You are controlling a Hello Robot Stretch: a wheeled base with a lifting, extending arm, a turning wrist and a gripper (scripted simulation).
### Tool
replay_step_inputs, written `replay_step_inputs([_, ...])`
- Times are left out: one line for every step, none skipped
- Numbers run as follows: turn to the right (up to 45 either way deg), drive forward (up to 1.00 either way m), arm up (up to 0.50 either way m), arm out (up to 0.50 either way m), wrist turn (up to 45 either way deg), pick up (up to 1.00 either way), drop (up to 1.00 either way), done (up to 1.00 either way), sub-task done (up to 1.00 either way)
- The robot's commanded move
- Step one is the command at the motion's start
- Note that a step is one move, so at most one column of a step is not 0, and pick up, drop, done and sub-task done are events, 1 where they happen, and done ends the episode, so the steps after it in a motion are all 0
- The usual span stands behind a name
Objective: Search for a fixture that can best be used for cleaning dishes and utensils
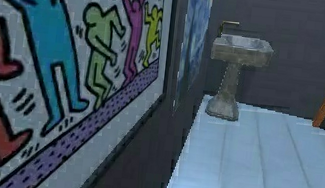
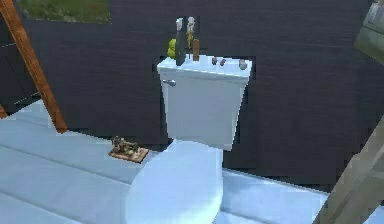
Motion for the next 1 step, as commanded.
replay_step_inputs([15.0, 0.00, 0.00, 0.00, 0.0, 0.00, 0.00, 0.00, 0.00])
